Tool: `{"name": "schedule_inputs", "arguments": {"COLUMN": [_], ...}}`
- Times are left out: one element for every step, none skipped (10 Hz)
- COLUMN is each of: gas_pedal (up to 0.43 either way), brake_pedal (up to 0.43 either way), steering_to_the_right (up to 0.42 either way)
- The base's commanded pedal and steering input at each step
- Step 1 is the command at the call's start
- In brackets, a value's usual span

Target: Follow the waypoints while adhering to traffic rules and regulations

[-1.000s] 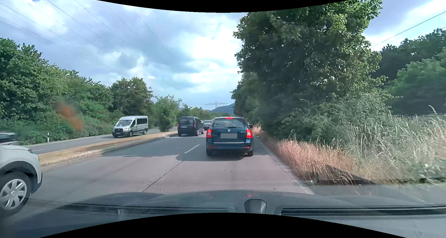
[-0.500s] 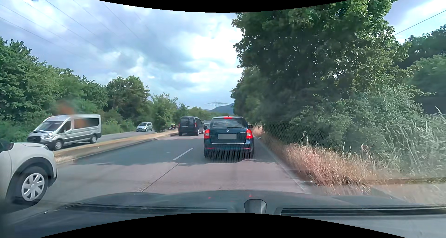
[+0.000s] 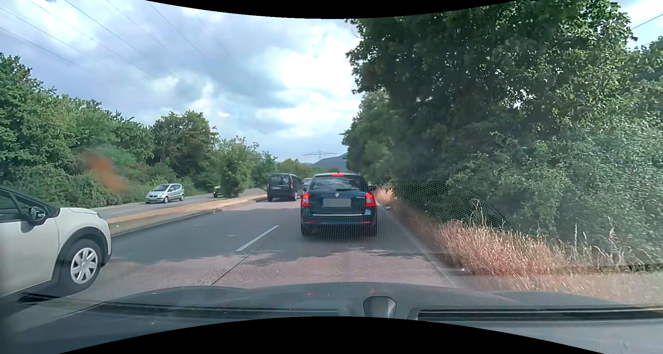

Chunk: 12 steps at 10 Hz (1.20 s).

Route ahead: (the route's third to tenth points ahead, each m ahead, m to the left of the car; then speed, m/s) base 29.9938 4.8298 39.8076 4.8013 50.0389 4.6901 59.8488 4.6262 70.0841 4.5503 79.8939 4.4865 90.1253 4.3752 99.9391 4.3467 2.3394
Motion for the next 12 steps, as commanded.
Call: {"name": "schedule_inputs", "arguments": {"gas_pedal": [0.000,0.000,0.000,0.000,0.000,0.000,0.000,0.000,0.000,0.000,0.000,0.000], "brake_pedal": [0.165,0.165,0.165,0.165,0.165,0.165,0.159,0.152,0.140,0.134,0.134,0.122], "steering_to_the_right": [0.005,0.005,0.005,0.005,0.005,0.005,0.004,0.004,0.003,0.002,0.002,0.002]}}
